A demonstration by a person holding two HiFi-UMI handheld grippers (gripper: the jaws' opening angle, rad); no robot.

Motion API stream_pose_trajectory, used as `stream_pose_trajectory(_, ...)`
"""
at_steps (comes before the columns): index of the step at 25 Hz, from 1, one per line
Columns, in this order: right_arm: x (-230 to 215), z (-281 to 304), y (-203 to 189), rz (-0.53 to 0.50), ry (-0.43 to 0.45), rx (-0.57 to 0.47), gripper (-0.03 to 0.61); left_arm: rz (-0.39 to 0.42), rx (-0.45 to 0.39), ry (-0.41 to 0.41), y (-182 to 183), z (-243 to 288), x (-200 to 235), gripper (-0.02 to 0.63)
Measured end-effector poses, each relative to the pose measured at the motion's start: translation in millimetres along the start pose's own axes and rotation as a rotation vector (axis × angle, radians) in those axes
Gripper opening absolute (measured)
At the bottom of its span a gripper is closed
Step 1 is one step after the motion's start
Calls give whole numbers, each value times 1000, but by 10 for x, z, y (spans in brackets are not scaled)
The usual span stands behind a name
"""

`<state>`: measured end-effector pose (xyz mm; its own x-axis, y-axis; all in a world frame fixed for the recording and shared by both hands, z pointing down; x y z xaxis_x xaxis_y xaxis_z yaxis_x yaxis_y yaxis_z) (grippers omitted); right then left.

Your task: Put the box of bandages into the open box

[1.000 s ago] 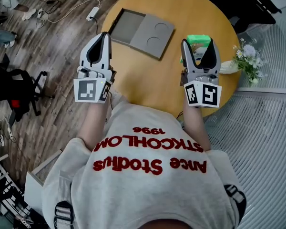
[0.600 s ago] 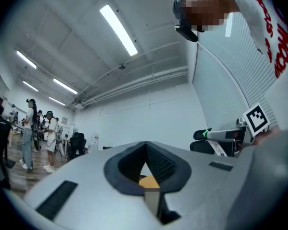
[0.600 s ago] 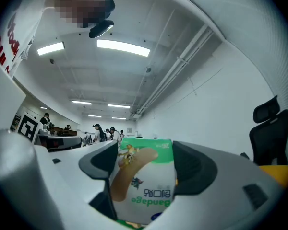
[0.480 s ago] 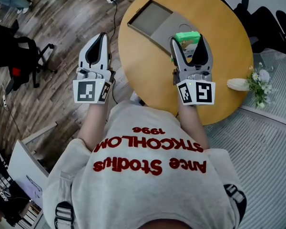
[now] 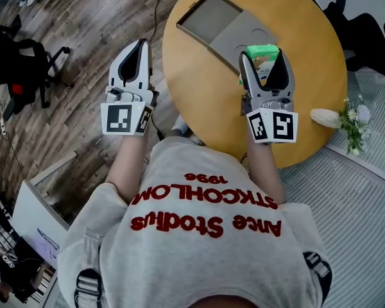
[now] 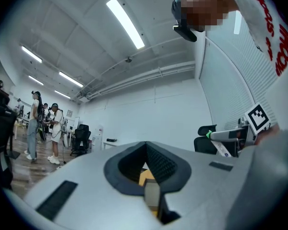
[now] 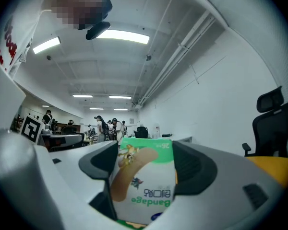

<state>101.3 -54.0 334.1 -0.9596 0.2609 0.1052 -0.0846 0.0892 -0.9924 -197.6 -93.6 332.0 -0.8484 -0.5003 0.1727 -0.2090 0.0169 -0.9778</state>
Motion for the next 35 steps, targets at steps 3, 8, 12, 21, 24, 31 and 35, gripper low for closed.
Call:
stream_pose_trajectory(3, -30, 146, -119, 16, 22, 36, 351, -19, 27, 6, -122, 117, 59, 6)
stream_pose_trajectory(8, -135, 437, -386, 58, 61, 76, 350, -32, 72, 15, -378, 296, 66, 6)
stream_pose_trajectory(12, -116, 714, -592, 72, 86, 99, 350, -36, 100, 21, -547, 374, 170, 6)
stream_pose_trajectory(21, -18, 1521, -1018, 111, 135, 152, 350, -59, 145, 42, -747, 613, 505, 6)
stream_pose_trajectory(24, -13, 1723, -1160, 94, 139, 150, 350, -71, 159, 51, -814, 627, 587, 6)
stream_pose_trajectory(31, -2, 2021, -1644, 85, 111, 197, 350, -87, 203, 18, -1009, 605, 581, 6)
stream_pose_trajectory(35, 66, 2043, -1902, 61, 109, 292, 350, -91, 214, 26, -1087, 523, 582, 6)
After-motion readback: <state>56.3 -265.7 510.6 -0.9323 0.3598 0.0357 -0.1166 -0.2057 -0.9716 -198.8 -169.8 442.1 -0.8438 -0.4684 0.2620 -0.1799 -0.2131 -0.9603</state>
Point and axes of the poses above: the fingertips, and each gripper's own axes: z forward along the fingers, x to its left, y out of its top, the point moved 8 cm from there along -z, backward along the fingers, and after that the axes turned 11 degrees about -z, right-handed, at the moved point
